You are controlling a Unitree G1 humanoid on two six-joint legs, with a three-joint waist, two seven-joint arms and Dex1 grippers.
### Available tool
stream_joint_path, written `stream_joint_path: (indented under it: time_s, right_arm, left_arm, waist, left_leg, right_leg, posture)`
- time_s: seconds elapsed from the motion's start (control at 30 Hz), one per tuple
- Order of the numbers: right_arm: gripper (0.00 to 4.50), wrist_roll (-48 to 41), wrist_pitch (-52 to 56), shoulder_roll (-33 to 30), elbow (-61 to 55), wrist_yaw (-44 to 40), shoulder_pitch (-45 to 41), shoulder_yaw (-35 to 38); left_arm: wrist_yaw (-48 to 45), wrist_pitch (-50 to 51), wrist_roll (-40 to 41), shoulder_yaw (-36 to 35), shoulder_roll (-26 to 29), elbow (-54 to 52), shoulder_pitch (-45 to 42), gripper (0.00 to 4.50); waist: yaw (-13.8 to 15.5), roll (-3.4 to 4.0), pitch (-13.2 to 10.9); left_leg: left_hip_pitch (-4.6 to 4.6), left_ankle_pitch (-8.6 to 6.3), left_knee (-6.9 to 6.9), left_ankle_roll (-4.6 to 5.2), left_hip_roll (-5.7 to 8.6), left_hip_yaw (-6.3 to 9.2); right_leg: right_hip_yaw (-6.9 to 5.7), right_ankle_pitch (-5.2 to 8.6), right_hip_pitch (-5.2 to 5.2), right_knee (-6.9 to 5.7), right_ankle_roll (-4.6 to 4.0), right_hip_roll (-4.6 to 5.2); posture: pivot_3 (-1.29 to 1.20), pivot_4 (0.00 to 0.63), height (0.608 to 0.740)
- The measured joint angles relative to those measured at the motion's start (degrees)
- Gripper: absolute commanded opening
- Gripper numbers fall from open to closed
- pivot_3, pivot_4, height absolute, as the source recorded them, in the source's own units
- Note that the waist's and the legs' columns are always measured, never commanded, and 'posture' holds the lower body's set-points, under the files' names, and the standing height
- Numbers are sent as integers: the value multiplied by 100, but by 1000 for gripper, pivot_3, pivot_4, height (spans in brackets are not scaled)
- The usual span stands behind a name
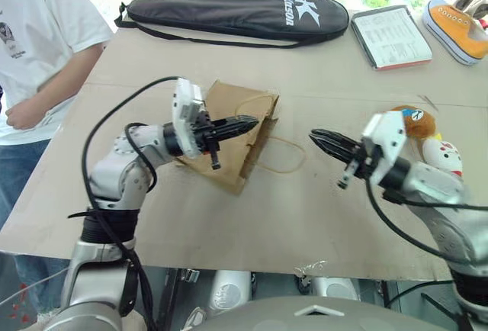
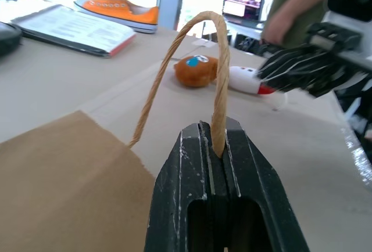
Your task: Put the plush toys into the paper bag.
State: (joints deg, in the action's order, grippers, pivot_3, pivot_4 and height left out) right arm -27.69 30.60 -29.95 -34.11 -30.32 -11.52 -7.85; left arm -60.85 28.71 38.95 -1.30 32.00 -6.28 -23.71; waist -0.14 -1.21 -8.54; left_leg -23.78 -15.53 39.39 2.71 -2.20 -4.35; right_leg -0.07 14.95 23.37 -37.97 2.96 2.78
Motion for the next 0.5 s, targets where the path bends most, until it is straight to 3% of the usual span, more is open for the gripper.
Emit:
stream_joint_path:
  time_s: [0.23, 0.5]
  right_arm:
    - [71, 712, -424, 786, 1436, -258, -796, -915]
    - [71, 1041, -1306, 1502, 3117, -852, -1231, -1055]
  left_arm:
    - [590, 580, 562, -142, -483, -363, -122, 0]
    - [907, 873, 992, -497, -441, -897, -43, 0]
  waist:
    - [-21, 1, 0]
    - [-58, 2, -1]
  left_leg:
    - [-4, 0, 0, 0, 1, 1]
    - [-2, 1, -1, -3, 0, 3]
  right_leg:
    - [0, 0, 1, 2, 0, 5]
    - [-2, -1, 2, -2, 0, 5]
  posture:
    - [0, 150, 740]
    - [0, 150, 740]
